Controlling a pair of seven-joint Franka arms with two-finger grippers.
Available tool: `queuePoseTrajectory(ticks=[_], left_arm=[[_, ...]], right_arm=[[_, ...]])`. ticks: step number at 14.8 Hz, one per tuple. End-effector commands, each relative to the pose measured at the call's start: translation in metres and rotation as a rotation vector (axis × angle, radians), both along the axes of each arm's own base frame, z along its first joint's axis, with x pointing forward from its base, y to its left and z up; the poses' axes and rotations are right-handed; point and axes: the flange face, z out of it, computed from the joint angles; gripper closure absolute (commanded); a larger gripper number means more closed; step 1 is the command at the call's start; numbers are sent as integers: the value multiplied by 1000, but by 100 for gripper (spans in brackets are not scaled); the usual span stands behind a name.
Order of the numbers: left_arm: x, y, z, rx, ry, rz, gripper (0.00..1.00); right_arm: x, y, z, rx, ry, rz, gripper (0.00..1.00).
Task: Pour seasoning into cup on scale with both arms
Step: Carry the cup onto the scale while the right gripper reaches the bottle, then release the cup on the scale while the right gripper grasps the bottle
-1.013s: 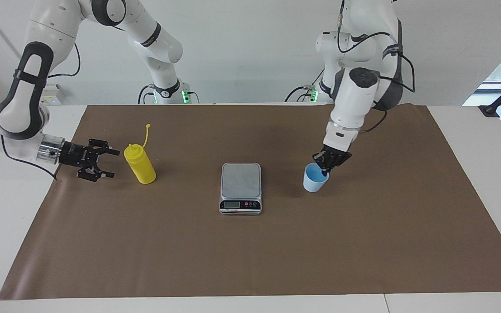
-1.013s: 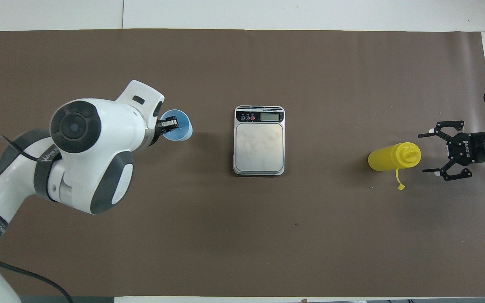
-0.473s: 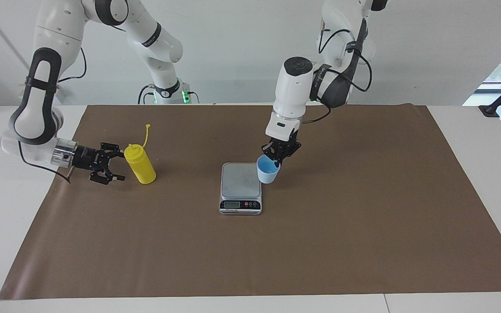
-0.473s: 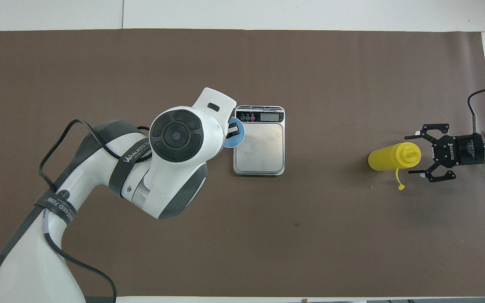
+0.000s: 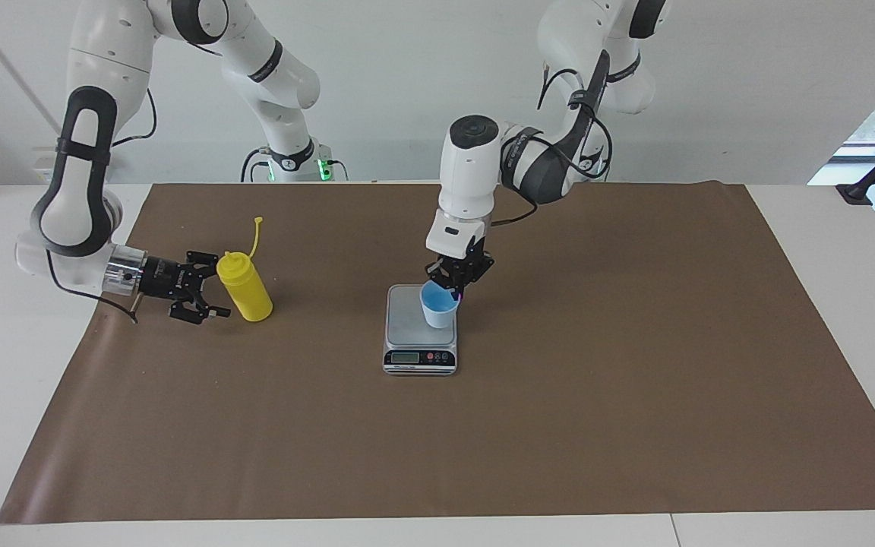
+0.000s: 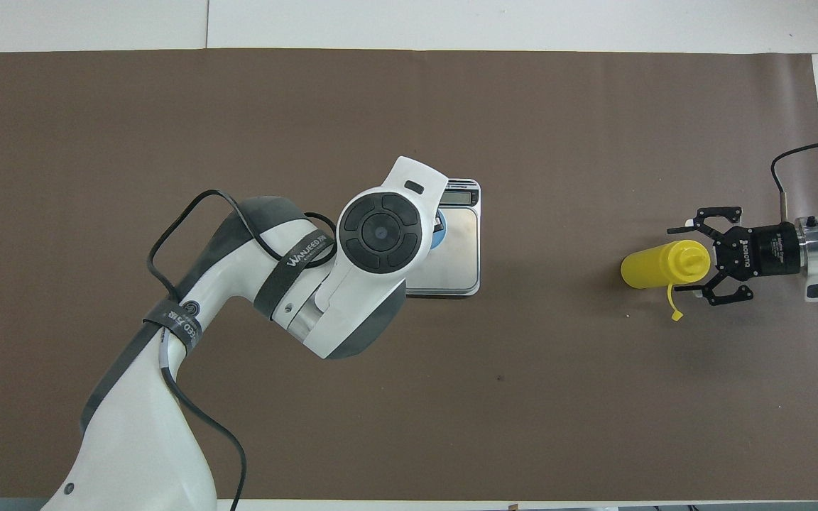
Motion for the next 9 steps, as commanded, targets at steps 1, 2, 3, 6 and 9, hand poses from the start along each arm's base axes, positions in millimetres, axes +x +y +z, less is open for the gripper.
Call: queuePoseTrajectory(ticks=[1, 2, 3, 6, 9], left_arm=[[6, -6, 5, -8, -48, 1, 100], [6, -6, 5, -16, -55, -1, 100], [5, -7, 3, -16, -55, -7, 100], [1, -8, -3, -9, -46, -13, 100], [-2, -15, -14, -8, -41, -25, 100]], right_arm=[[-9, 6, 2, 6, -26, -13, 0], [-7, 11, 4, 6, -29, -5, 0], [-5, 15, 5, 11, -32, -4, 0], [-5, 19, 3, 12, -29, -5, 0], [-6, 25, 2, 18, -26, 2, 0]])
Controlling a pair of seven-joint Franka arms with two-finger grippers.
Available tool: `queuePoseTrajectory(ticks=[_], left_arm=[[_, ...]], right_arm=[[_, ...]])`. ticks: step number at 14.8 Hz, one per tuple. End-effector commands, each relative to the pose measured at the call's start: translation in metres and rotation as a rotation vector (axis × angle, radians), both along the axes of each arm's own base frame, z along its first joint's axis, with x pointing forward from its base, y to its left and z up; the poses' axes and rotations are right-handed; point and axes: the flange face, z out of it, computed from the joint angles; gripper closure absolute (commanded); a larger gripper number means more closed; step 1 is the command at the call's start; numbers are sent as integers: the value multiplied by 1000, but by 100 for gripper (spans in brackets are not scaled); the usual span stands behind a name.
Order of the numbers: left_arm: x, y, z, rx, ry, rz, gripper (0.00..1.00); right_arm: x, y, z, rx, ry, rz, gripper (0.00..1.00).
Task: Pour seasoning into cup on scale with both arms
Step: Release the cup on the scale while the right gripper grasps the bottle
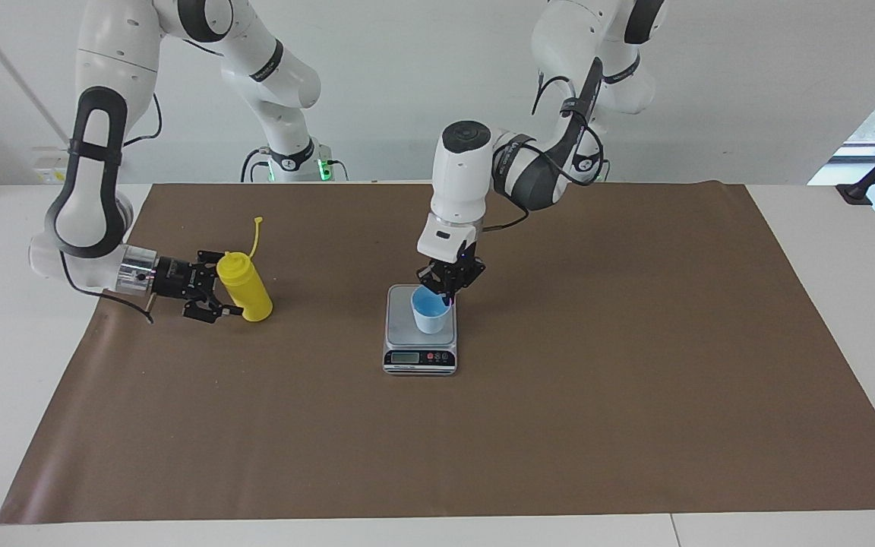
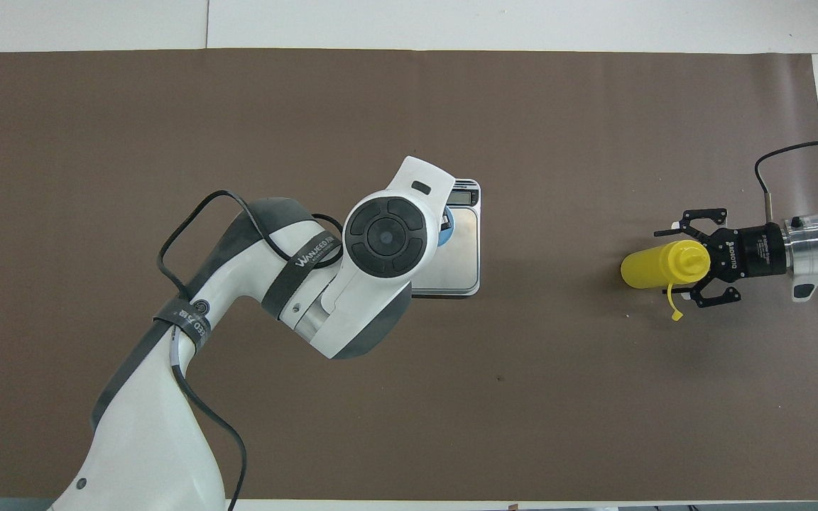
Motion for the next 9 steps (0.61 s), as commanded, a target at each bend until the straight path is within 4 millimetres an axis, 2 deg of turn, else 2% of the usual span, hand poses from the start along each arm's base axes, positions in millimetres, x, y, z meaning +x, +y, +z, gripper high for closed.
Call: queuePoseTrajectory(ticks=[1, 2, 3, 4, 5, 7, 9], left_arm=[[0, -6, -9, 3, -30, -10, 100], [1, -7, -9, -6, -35, -5, 100], [1, -8, -8, -8, -35, -2, 76], [1, -7, -9, -6, -34, -8, 17], [1, -6, -9, -1, -30, -11, 0], [0, -3, 2, -3, -35, -8, 0], [-5, 6, 24, -11, -46, -4, 0]], right_arm=[[-6, 7, 2, 10, -29, -18, 0], [-6, 8, 2, 10, -28, -17, 0], [-6, 7, 2, 9, -29, -20, 2], [-6, 7, 2, 12, -28, -23, 2], [-6, 7, 2, 11, -30, -26, 2], [-6, 7, 1, 11, -28, -26, 2], [-5, 7, 2, 10, -29, -27, 3]])
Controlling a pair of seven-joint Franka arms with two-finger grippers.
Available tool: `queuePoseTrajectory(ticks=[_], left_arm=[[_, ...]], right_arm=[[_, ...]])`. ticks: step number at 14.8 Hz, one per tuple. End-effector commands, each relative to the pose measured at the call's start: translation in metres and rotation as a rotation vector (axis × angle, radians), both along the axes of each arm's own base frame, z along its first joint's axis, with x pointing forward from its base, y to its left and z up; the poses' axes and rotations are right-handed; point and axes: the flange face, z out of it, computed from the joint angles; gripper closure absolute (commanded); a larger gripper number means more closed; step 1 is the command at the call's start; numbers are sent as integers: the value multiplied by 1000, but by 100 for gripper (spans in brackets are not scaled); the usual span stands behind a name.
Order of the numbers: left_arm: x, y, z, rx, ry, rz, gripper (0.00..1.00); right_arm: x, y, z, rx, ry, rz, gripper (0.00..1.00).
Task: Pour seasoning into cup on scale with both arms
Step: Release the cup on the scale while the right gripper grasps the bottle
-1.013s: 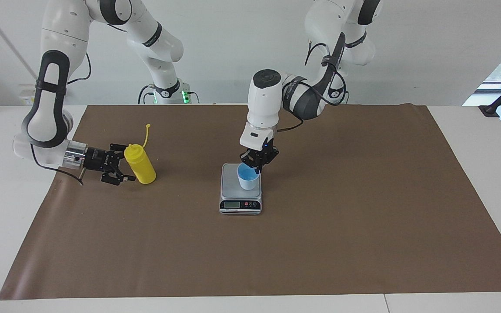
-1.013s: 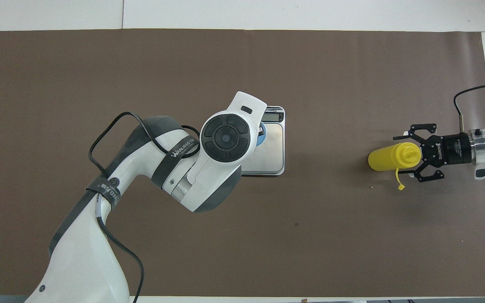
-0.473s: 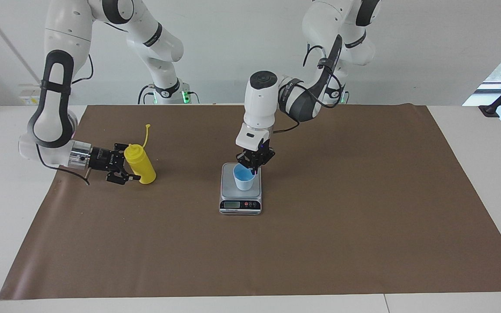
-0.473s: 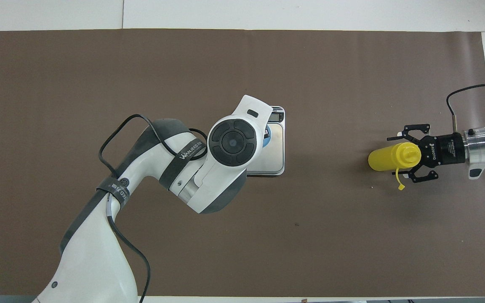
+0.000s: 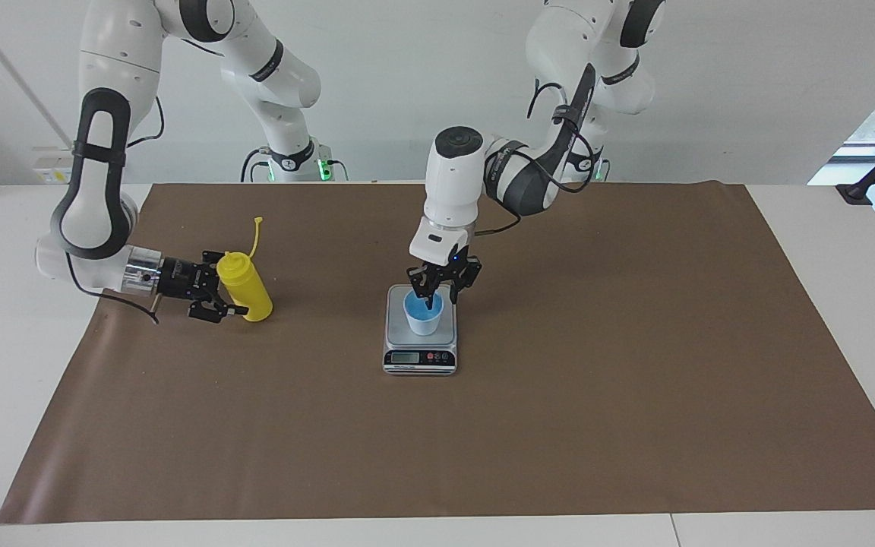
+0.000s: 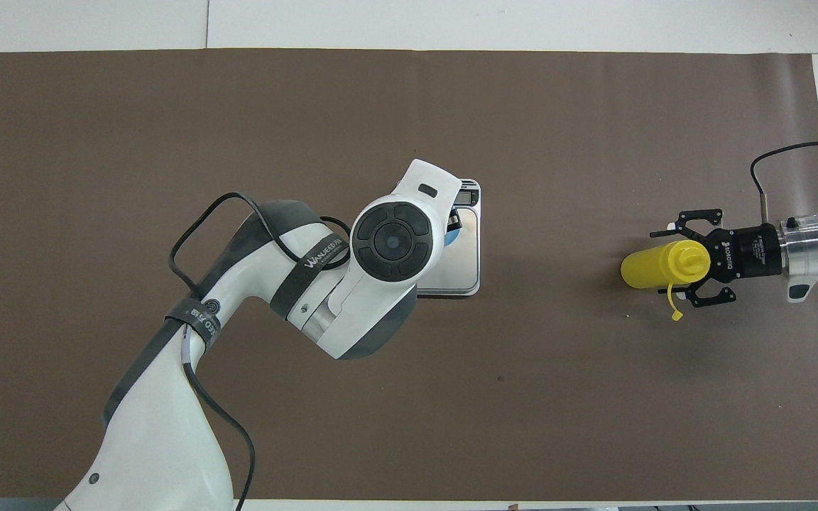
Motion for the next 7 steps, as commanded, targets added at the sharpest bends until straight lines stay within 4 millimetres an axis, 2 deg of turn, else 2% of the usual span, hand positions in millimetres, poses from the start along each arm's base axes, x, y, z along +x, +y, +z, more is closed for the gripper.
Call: queuePoseTrajectory(ticks=[1, 3, 5, 6, 7], left_arm=[[-9, 18, 35, 14, -25, 6, 0], [-17, 30, 46, 32, -14, 0, 0], [-16, 63, 52, 50, -11, -19, 0], [-18, 76, 54, 61, -10, -36, 0], [-15, 96, 51, 78, -3, -55, 0]], right_arm=[[-5, 2, 4, 4, -31, -23, 3], [-5, 2, 4, 5, -29, -23, 5], [-5, 1, 5, 3, -31, -25, 12], [-5, 1, 5, 3, -31, -25, 18], [-5, 1, 5, 3, -31, -25, 33]])
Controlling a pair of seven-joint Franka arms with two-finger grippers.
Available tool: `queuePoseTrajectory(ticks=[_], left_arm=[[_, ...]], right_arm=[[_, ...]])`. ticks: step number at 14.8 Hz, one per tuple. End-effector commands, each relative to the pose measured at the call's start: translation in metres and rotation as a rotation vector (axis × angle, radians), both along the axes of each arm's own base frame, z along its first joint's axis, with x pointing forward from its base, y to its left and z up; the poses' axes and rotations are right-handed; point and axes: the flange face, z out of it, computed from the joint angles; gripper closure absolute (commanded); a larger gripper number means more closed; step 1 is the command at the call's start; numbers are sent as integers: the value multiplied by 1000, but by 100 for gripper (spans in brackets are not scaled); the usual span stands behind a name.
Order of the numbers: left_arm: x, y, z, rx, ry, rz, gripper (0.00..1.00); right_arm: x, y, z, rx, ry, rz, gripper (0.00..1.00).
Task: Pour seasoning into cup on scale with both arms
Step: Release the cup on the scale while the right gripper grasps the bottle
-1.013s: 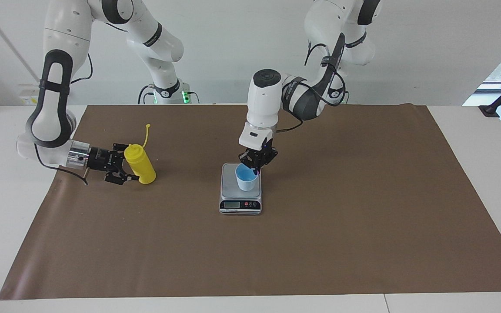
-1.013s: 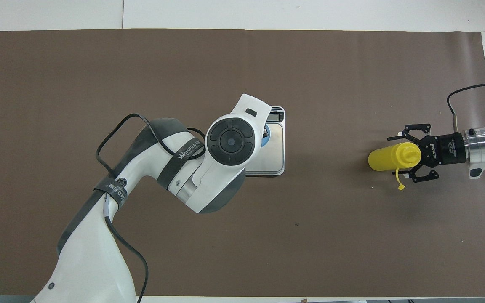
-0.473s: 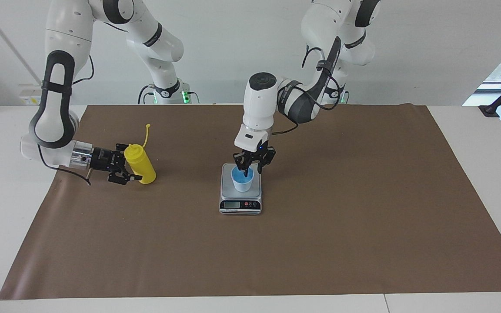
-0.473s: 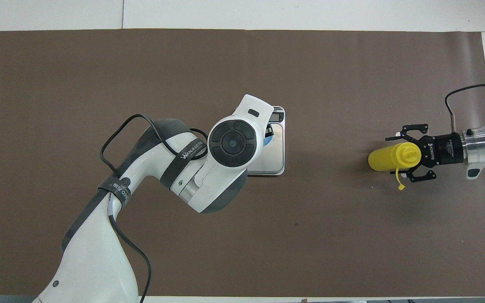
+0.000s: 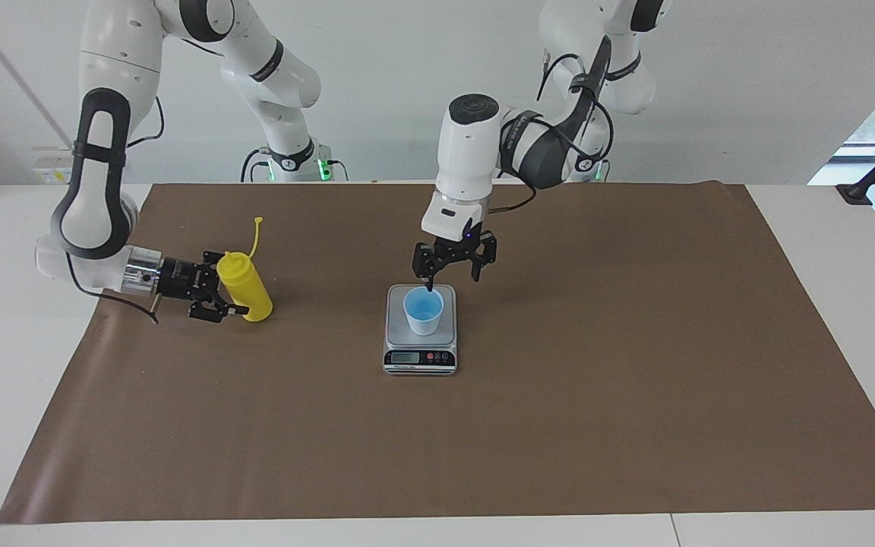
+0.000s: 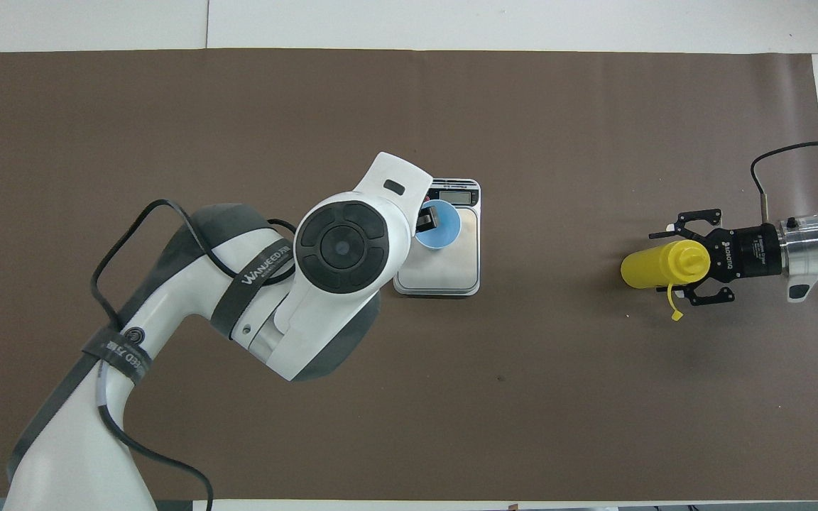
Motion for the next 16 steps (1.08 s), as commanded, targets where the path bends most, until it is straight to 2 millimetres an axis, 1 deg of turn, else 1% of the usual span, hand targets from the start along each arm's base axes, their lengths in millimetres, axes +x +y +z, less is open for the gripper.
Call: queuePoseTrajectory(ticks=[1, 2, 6, 7, 8, 9, 10, 12, 14, 15, 16], left_arm=[[-3, 64, -4, 67, 12, -74, 0], [3, 84, -5, 85, 16, -112, 0], [42, 162, 2, 124, 27, -180, 0], [50, 183, 3, 130, 31, -188, 0], [56, 201, 7, 122, 33, -199, 0], [61, 216, 15, 99, 27, -208, 0], [68, 238, 24, 73, 28, -201, 0], [66, 268, 37, 74, 80, -239, 0], [62, 304, 54, 92, 104, -298, 0], [60, 317, 59, 98, 112, -324, 0], [61, 325, 67, 100, 116, -337, 0]], right_arm=[[-5, 1, 4, 2, -26, -28, 74], [-4, 2, 4, 1, -25, -28, 100], [0, 0, 8, -5, -37, -28, 100], [3, 3, 9, -8, -38, -28, 100], [9, 12, 13, -12, -34, -17, 100], [12, 14, 18, -18, -22, -24, 100], [17, 18, 27, -26, -9, -35, 100], [27, 40, 48, -55, 4, -31, 100], [37, 61, 72, -121, 4, -64, 100], [41, 81, 87, -144, 21, -78, 100], [44, 96, 97, -174, 30, -90, 100]])
